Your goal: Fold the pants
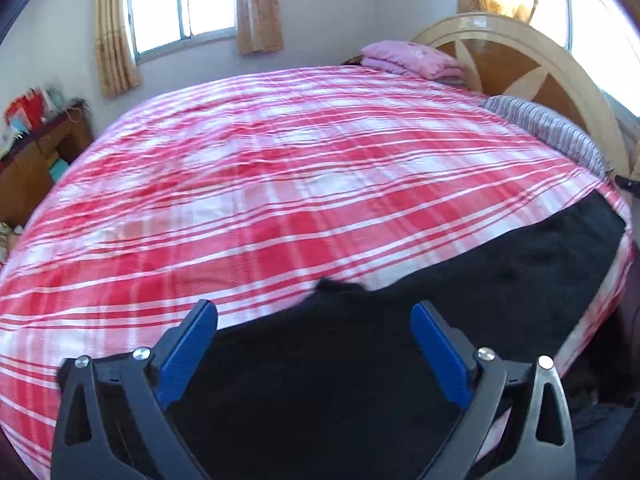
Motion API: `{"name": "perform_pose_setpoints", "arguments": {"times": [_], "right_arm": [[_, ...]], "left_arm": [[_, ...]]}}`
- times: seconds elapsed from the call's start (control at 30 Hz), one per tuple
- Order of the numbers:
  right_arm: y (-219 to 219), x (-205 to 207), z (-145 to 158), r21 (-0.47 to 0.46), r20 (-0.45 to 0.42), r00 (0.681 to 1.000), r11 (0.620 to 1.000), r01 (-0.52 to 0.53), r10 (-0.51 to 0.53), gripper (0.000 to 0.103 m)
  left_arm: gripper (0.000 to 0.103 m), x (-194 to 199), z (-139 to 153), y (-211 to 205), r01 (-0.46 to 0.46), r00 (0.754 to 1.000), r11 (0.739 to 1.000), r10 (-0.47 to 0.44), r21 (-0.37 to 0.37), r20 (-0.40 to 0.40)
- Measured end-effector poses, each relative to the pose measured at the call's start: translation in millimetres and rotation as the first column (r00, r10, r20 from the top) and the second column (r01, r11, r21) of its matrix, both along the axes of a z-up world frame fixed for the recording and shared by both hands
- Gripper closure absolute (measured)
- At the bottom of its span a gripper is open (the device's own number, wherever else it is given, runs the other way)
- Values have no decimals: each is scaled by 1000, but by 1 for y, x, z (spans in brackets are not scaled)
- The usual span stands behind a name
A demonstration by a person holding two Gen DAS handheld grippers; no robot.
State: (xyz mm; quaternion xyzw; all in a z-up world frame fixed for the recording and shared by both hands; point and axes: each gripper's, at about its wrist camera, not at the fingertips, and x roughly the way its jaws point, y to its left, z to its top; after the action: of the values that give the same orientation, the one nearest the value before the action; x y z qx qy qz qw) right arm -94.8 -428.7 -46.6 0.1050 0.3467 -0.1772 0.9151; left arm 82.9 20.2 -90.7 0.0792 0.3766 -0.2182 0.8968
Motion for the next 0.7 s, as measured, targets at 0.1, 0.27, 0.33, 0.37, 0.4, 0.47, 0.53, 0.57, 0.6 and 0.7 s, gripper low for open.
{"name": "perform_pose_setpoints", "arguments": {"times": [0.1,0.27,0.33,0.37,0.4,0.47,0.53,0.57,0.6,0.7], "right_arm": [[-38,-11,-2,72,-23,999,996,44,-43,47],[-94,-27,-25,334,-12,996,938,90,-91,47],[-102,-27,-34,363,-24,995,926,100,-98,47],[-104,-26,-38,378,-27,995,920,99,-96,47],[-104,-26,-40,390,-29,995,916,96,-92,47],[-103,-25,-45,402,-33,997,912,82,-76,47],[-102,-21,-50,412,-37,998,909,68,-58,47],[-102,-21,-52,418,-38,998,906,67,-56,47],[-103,-20,-56,424,-43,997,903,71,-58,48],[-106,-17,-66,448,-59,997,892,62,-40,55]], "left_arm": [[3,-3,2,-5,-40,999,999,40,-29,12],[3,-7,-24,-6,-40,998,998,38,-44,-58],[3,-6,-30,-5,-58,997,998,57,-16,-55],[3,-3,-32,-3,-71,995,997,69,-27,-66],[3,-1,-34,0,-78,994,995,73,-55,-84],[3,-1,-38,1,-79,992,993,70,-90,-107],[3,-2,-43,-3,-74,991,994,64,-78,-115],[3,-4,-47,-8,-62,992,996,54,-64,-118],[3,-5,-49,-11,-56,992,997,49,-57,-120],[3,-7,-56,-18,-40,991,999,35,-36,-128]]}}
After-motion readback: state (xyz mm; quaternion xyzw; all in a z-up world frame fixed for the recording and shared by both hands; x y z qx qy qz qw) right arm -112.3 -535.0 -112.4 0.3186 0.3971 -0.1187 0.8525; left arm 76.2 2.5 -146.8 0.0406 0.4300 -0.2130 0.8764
